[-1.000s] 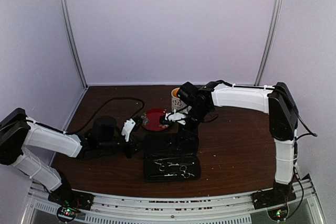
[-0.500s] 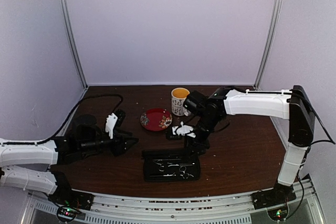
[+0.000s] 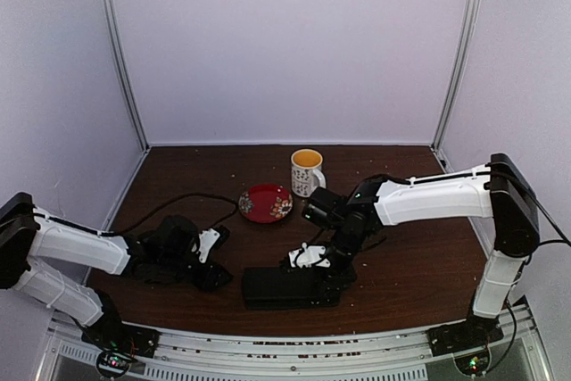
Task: Sort the hair-cutting tools
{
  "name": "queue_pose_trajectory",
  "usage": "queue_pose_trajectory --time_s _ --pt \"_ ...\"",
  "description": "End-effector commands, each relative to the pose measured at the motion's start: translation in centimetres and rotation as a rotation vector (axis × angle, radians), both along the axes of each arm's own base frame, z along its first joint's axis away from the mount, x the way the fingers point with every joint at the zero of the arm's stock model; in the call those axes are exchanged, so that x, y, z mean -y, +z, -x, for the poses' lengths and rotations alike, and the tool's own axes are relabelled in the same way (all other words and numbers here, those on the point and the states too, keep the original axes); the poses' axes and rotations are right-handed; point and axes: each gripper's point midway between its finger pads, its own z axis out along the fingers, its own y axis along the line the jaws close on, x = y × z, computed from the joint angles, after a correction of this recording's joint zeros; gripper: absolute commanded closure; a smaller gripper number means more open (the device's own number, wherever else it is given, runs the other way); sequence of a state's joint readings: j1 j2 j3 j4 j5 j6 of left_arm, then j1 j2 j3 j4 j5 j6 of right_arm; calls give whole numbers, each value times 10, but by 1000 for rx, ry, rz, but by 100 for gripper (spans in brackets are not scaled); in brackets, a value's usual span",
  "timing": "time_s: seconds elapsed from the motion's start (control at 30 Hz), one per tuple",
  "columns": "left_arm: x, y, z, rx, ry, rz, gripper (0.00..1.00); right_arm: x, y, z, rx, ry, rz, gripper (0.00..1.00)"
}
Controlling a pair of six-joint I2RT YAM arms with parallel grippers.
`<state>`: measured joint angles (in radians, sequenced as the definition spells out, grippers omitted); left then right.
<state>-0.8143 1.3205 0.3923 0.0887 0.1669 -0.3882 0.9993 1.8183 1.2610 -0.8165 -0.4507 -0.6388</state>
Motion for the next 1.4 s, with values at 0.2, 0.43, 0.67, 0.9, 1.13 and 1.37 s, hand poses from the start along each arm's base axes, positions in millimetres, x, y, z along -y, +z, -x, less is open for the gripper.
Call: queue_pose_trajectory --time_s 0.2,0.43,0.67,0.9,1.13,1.37 --pt "23 11 -18 70 -89 -3 62 5 -17 -32 188 -74 62 50" --pt "42 10 -22 86 -175 9 67 2 -18 -32 174 -78 63 51" --pt "59 6 -21 106 -265 11 81 6 -23 -39 211 -99 88 52" --pt "59 0 -17 90 -262 -35 100 14 -29 -64 302 -197 130 55" --pt "29 -6 5 3 -162 -128 100 20 -43 -61 269 -207 181 56" --pt "43 -4 56 -92 -301 -71 100 20 -52 -63 270 -214 209 58"
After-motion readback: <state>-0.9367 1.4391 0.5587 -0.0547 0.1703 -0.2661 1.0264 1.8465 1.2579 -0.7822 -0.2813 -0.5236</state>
